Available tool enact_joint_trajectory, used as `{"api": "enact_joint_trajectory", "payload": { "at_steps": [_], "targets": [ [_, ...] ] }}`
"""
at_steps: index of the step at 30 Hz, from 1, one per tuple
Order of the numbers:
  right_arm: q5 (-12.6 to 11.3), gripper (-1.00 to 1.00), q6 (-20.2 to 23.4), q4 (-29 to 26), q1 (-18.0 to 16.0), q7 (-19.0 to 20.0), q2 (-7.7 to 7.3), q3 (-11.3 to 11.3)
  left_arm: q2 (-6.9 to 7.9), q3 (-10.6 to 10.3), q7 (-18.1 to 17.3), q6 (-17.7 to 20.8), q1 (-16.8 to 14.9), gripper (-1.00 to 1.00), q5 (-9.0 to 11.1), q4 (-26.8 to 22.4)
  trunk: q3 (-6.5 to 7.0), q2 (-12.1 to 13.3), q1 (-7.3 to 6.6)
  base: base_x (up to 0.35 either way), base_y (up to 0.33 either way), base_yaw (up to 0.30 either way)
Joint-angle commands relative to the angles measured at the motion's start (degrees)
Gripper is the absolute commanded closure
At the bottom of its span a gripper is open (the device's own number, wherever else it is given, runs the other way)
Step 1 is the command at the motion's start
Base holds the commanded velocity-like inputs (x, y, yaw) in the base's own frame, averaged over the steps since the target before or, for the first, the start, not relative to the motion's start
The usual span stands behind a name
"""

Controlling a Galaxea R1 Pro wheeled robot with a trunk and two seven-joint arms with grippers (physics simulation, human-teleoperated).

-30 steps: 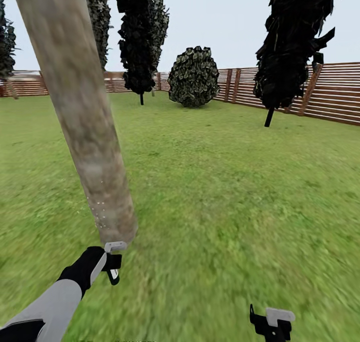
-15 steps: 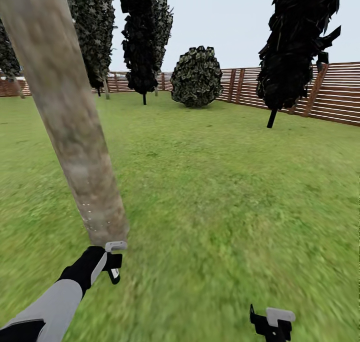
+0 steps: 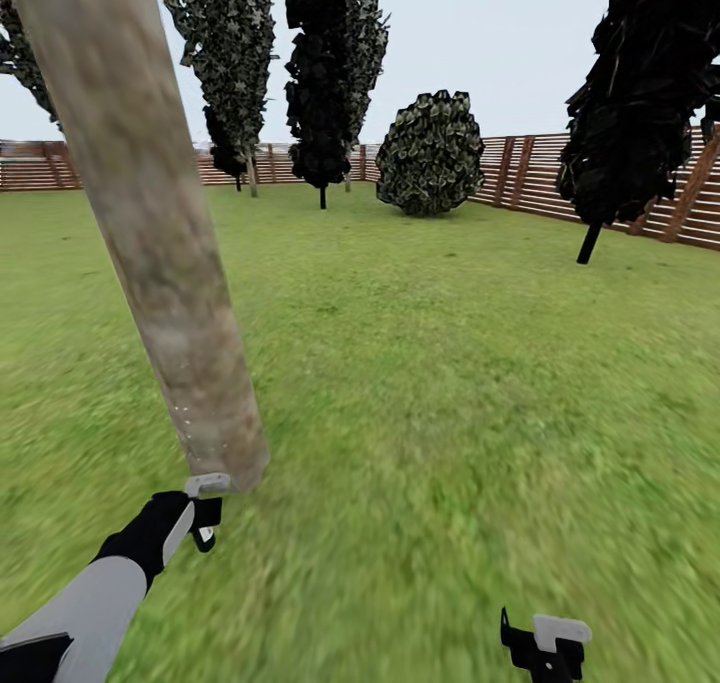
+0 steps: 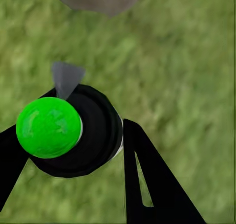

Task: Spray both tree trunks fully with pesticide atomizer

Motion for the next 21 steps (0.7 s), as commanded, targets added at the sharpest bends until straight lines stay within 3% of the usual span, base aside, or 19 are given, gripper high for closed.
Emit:
{"api": "enact_joint_trajectory", "payload": {
  "at_steps": [1, 8, 14, 19, 21],
  "targets": [
    [0.6, -1.00, -0.1, 0.1, 0.0, -0.3, -0.01, -0.3, -0.19, 0.2, 0.0, 0.3, 0.1, 1.00, -0.3, -0.1, -0.05, 0.0, 0.01, 0.115, -0.039, 0.027],
    [0.6, -1.00, -0.2, 0.1, 0.0, -0.3, -0.04, -0.3, -1.65, 0.4, 0.1, 0.2, 0.2, 1.00, -0.1, -0.1, -0.05, 0.0, 0.01, 0.206, -0.005, 0.009],
    [0.6, -1.00, -0.2, 0.1, 0.0, -0.3, -0.04, -0.3, -1.74, 0.6, 0.4, 0.2, 0.2, 1.00, -0.1, -0.1, -0.05, 0.0, 0.01, 0.309, 0.000, 0.231],
    [0.6, -1.00, -0.1, 0.1, 0.0, -0.3, -0.04, -0.3, -1.25, 0.5, 0.5, 0.2, 0.4, 1.00, -0.3, -0.1, -0.05, 0.0, 0.01, 0.043, 0.000, 0.252],
    [0.6, -1.00, -0.1, 0.1, 0.0, -0.3, -0.04, -0.3, -1.93, 0.2, 0.5, 0.2, 0.4, 1.00, -0.2, -0.1, -0.05, 0.0, 0.01, -0.080, 0.000, 0.062]
  ]
}}
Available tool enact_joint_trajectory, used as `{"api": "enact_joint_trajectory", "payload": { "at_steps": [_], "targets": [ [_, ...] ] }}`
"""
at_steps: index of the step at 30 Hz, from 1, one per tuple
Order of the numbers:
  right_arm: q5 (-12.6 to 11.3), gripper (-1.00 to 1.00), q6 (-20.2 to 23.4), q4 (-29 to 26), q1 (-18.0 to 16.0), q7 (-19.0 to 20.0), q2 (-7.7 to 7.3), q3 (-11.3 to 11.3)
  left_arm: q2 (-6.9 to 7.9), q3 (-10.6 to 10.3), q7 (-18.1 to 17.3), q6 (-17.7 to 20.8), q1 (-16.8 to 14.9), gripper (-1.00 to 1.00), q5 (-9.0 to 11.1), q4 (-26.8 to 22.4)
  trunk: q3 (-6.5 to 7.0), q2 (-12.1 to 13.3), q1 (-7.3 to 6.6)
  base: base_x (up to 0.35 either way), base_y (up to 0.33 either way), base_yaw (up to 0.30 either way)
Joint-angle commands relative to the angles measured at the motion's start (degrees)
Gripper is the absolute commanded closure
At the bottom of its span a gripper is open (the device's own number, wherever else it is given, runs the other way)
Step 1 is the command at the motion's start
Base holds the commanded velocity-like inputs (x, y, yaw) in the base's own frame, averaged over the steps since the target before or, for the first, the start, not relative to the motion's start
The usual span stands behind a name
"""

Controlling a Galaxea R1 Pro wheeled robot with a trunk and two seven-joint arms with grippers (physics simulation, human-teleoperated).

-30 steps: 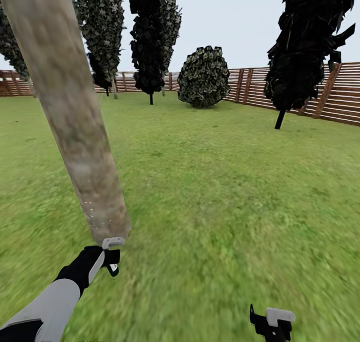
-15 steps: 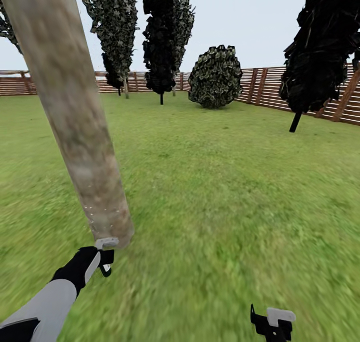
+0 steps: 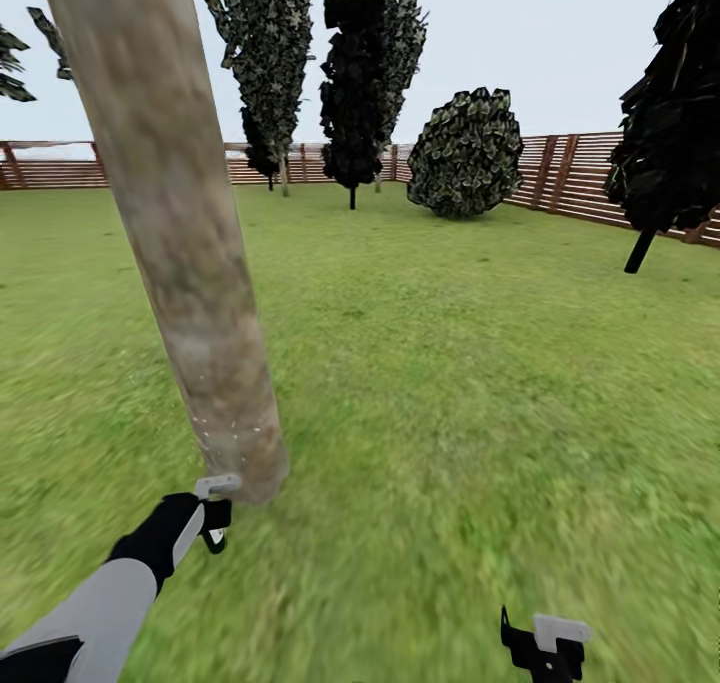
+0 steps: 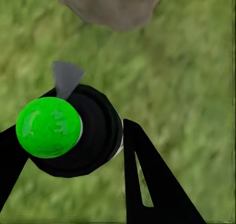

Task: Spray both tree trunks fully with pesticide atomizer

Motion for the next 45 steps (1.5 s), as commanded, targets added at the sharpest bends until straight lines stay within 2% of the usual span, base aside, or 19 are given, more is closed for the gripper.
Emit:
{"api": "enact_joint_trajectory", "payload": {
  "at_steps": [1, 3, 5, 7, 8, 9, 10, 13, 17, 19, 20, 27, 30, 32, 34, 35, 40, 45],
  "targets": [
    [0.6, -1.00, -0.1, 0.1, 0.0, -0.3, 0.00, -0.3, -0.46, 0.2, 0.0, 0.3, 0.0, 1.00, -0.4, -0.3, -0.05, 0.0, -0.03, -0.223, 0.000, 0.023],
    [0.6, -1.00, -0.1, 0.1, 0.0, -0.3, 0.00, -0.3, -2.38, 0.1, 0.0, 0.3, -0.4, 1.00, -0.5, -0.9, -0.05, 0.0, -0.03, -0.288, 0.000, 0.008],
    [0.6, -1.00, -0.1, 0.1, 0.0, -0.3, 0.00, -0.3, -3.11, 0.1, 0.0, 0.4, -0.8, 1.00, -0.4, -1.0, -0.05, 0.0, -0.03, -0.121, 0.000, 0.001],
    [0.6, -1.00, -0.1, 0.1, 0.0, -0.3, 0.00, -0.3, -4.70, 0.0, -0.1, 0.5, -1.1, 1.00, -0.4, -1.2, -0.05, 0.0, -0.03, -0.034, 0.000, 0.000],
    [0.6, -1.00, -0.1, 0.1, 0.0, -0.3, 0.00, -0.3, -5.96, -0.3, -0.1, 2.4, -1.7, 1.00, -0.6, -2.9, -0.05, 0.0, -0.03, -0.007, 0.000, 0.000],
    [0.6, -1.00, -0.1, 0.1, 0.0, -0.3, 0.00, -0.3, -5.99, -0.4, -0.1, 3.6, -1.9, 1.00, -0.6, -3.9, -0.05, 0.0, -0.03, -0.004, 0.000, 0.000],
    [0.6, -1.00, -0.1, 0.1, 0.0, -0.3, 0.00, -0.3, -5.45, -0.2, -0.1, 6.0, -2.0, 1.00, -0.6, -6.5, -0.05, 0.0, -0.03, -0.002, 0.000, 0.000],
    [0.6, -1.00, -0.1, 0.1, 0.0, -0.3, 0.00, -0.3, -3.83, -0.6, -0.2, 8.0, -1.6, 1.00, -0.6, -12.3, -0.05, 0.0, -0.03, -0.069, 0.015, 0.000],
    [0.6, -1.00, -0.1, 0.1, 0.0, -0.3, -0.08, -0.3, -4.13, -1.0, -0.1, 8.3, -1.7, 1.00, -0.6, -13.7, -0.05, 0.0, -0.03, -0.308, 0.079, 0.000],
    [0.7, -1.00, -0.1, 0.1, 0.0, -0.2, -0.23, -0.3, -4.26, -3.7, -0.1, 8.5, -2.2, 1.00, -0.6, -13.8, -0.05, 0.0, -0.03, -0.346, 0.087, 0.000],
    [0.7, -1.00, -0.1, 0.1, 0.0, -0.2, -0.24, -0.3, -4.24, -4.3, -0.1, 8.9, -2.3, 1.00, -0.6, -14.0, -0.05, 0.0, -0.03, -0.349, 0.087, 0.000],
    [0.6, -1.00, -0.1, 0.1, 0.0, -0.3, -0.24, -0.3, -3.04, -4.9, -0.3, 14.1, -2.5, 1.00, -0.7, -21.0, -0.05, 0.0, -0.03, -0.156, 0.038, 0.000],
    [0.6, -1.00, -0.1, 0.1, 0.0, -0.3, -0.24, -0.3, -1.37, -5.0, -0.7, 20.5, -5.3, 1.00, -0.5, -21.8, -0.05, 0.0, -0.03, -0.004, 0.001, 0.000],
    [0.6, -1.00, -0.1, 0.1, 0.0, -0.3, -0.25, -0.3, -1.03, -5.0, -0.7, 21.9, -6.0, 1.00, -0.6, -21.8, -0.05, 0.0, -0.03, 0.000, 0.000, 0.000],
    [0.6, -1.00, -0.1, 0.1, 0.0, -0.3, -0.25, -0.3, 2.06, -5.0, -1.1, 22.4, -6.2, 1.00, -0.1, -21.8, -0.05, 0.0, -0.03, 0.000, 0.000, 0.000],
    [0.6, -1.00, -0.1, 0.1, 0.0, -0.3, -0.22, -0.3, 2.40, -5.0, -1.4, 22.5, -6.3, 1.00, -0.1, -21.8, -0.05, 0.0, -0.03, 0.000, 0.000, 0.000],
    [0.6, -1.00, -0.1, 0.0, 0.0, -0.3, -0.18, -0.3, 1.53, -6.5, -2.7, 23.3, -6.2, 1.00, -0.2, -21.9, -0.05, 0.0, -0.03, 0.000, 0.000, 0.129],
    [0.6, -1.00, -0.1, 0.0, 0.0, -0.3, -0.09, -0.3, 2.14, -6.7, -2.7, 23.4, -5.5, 1.00, -0.4, -21.8, -0.05, 0.0, -0.03, 0.123, 0.000, 0.262]
  ]
}}
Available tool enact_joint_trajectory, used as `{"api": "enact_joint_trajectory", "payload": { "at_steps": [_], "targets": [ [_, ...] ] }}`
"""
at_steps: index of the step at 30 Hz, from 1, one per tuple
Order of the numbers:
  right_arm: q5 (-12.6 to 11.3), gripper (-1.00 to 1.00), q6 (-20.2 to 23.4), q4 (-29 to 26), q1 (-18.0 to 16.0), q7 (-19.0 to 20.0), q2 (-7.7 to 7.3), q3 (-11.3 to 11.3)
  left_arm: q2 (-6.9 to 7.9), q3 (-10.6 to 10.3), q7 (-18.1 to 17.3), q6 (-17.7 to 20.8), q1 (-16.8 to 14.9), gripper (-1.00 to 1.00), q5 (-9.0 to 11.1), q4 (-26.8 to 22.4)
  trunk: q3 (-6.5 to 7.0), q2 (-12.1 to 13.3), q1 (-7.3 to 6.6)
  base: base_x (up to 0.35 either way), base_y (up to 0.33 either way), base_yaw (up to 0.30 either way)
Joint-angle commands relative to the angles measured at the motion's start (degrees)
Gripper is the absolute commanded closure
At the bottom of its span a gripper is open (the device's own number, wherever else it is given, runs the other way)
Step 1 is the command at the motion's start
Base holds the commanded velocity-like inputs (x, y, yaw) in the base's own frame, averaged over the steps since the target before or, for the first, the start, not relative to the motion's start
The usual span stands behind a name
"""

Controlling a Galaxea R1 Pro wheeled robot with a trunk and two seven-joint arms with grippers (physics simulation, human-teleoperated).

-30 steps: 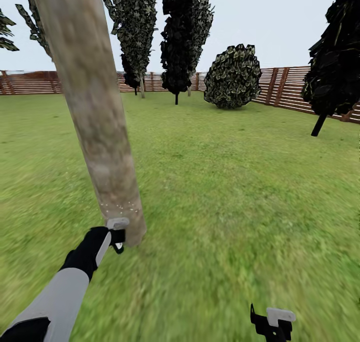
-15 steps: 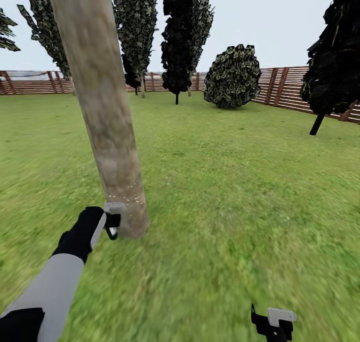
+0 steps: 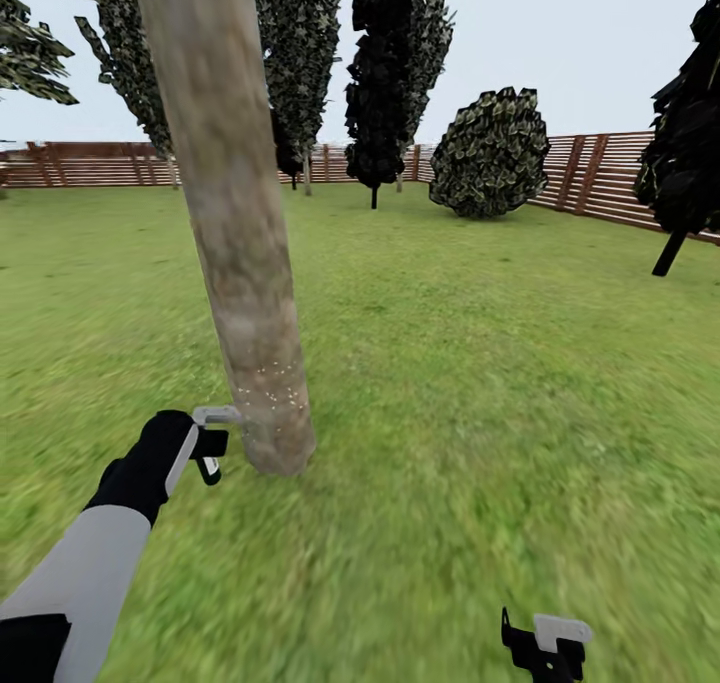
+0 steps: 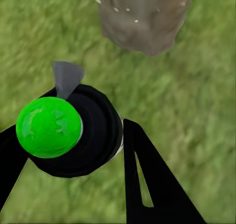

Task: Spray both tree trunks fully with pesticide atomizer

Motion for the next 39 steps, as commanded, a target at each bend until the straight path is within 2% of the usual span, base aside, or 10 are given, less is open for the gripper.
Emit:
{"api": "enact_joint_trajectory", "payload": {
  "at_steps": [1, 9, 37, 39],
  "targets": [
    [0.6, -1.00, -0.1, 0.1, 0.0, -0.3, 0.00, -0.3, -0.09, 0.0, -0.1, 0.2, 0.0, 1.00, -0.2, -0.1, -0.05, 0.0, 0.02, 0.301, 0.000, 0.132],
    [0.6, -1.00, -0.1, 0.1, 0.0, -0.3, 0.00, -0.3, -0.46, -0.1, 0.3, 0.0, 0.1, 1.00, -0.4, 0.0, -0.05, 0.0, 0.02, 0.196, -0.186, 0.016],
    [0.6, -1.00, -0.1, 0.1, 0.0, -0.3, -0.09, -0.3, -0.07, 0.5, 0.6, -0.6, 0.4, 1.00, -0.4, 0.5, -0.05, 0.0, 0.02, 0.002, -0.279, 0.000],
    [0.6, -1.00, -0.1, 0.1, 0.0, -0.3, 0.01, -0.3, 0.05, 0.7, 0.7, -0.7, 1.5, 1.00, -0.4, 0.7, -0.05, 0.0, 0.02, 0.000, -0.279, 0.000]
  ]
}}
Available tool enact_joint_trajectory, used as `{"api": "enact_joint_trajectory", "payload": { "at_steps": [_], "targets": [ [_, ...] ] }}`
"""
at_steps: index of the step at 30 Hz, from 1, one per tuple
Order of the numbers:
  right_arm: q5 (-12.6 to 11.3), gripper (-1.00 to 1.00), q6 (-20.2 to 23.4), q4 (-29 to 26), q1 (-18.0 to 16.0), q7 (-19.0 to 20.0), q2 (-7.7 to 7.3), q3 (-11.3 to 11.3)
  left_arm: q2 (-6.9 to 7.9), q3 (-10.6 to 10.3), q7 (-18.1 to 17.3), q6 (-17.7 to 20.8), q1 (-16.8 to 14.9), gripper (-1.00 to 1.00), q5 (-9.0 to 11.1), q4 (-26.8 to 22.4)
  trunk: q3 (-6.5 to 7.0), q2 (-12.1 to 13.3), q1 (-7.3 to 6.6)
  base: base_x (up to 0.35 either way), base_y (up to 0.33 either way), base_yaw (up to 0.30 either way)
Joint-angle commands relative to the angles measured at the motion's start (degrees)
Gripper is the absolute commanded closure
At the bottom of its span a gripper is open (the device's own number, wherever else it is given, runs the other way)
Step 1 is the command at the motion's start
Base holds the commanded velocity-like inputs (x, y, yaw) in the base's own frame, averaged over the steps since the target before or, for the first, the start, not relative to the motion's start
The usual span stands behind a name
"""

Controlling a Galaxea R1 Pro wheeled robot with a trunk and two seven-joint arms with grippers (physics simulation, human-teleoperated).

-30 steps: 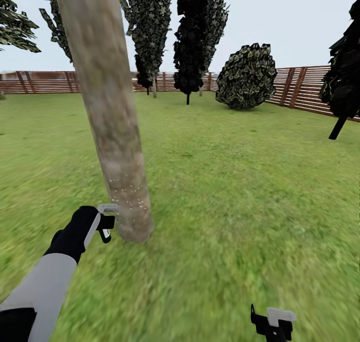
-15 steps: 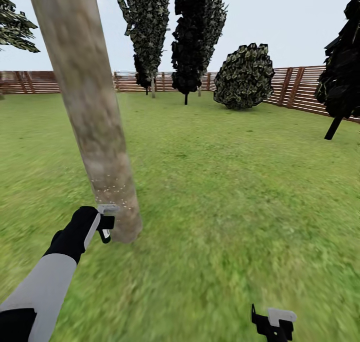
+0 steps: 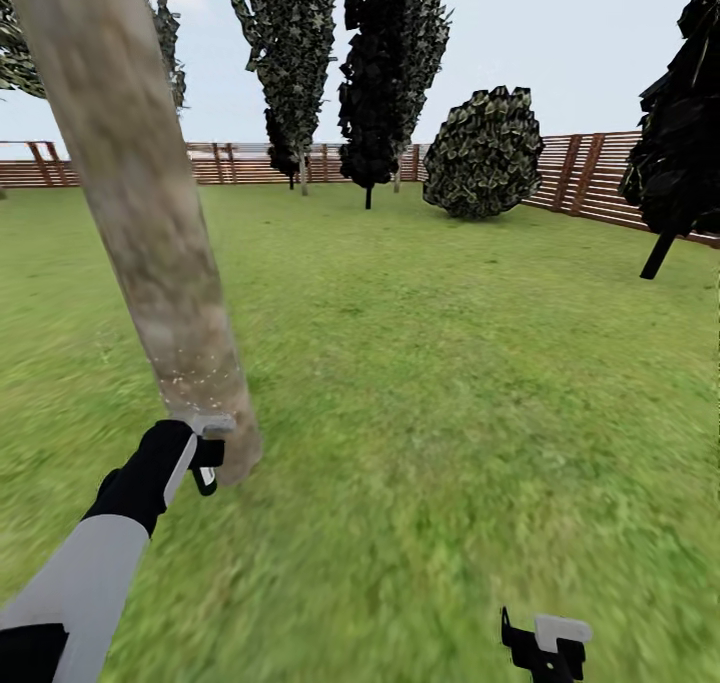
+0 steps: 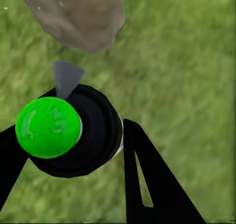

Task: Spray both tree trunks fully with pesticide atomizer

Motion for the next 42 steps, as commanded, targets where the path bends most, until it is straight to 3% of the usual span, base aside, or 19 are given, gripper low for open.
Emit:
{"api": "enact_joint_trajectory", "payload": {
  "at_steps": [1, 8, 14, 33, 42],
  "targets": [
    [0.6, -1.00, -0.1, 0.1, 0.0, -0.3, 0.04, -0.3, -0.02, 0.1, 0.0, 0.2, 0.4, 1.00, -0.2, -0.1, -0.05, 0.0, -0.01, 0.000, -0.280, 0.000],
    [0.6, -1.00, -0.1, 0.1, 0.0, -0.3, 0.22, -0.3, 0.50, 0.4, 0.0, -0.3, 2.8, 1.00, -0.1, -0.4, -0.05, 0.0, -0.01, 0.000, -0.279, 0.123],
    [0.7, -1.00, -0.1, 0.1, 0.0, -0.3, 0.26, -0.3, 0.46, 2.9, -0.1, -5.8, 3.8, 1.00, 0.2, 0.9, -0.05, 0.0, -0.01, 0.011, -0.279, 0.233],
    [0.7, -1.00, -0.1, 0.1, 0.0, -0.2, 0.24, -0.3, 0.16, 3.1, -0.2, -6.5, 3.9, 1.00, 0.3, 1.7, -0.05, 0.0, -0.01, 0.207, -0.214, 0.009],
    [0.7, -1.00, -0.1, 0.1, 0.0, -0.2, 0.26, -0.3, 0.40, 3.5, 0.0, -9.2, 3.9, 1.00, 0.2, 3.0, -0.05, 0.0, -0.01, 0.277, -0.169, 0.233]
  ]
}}
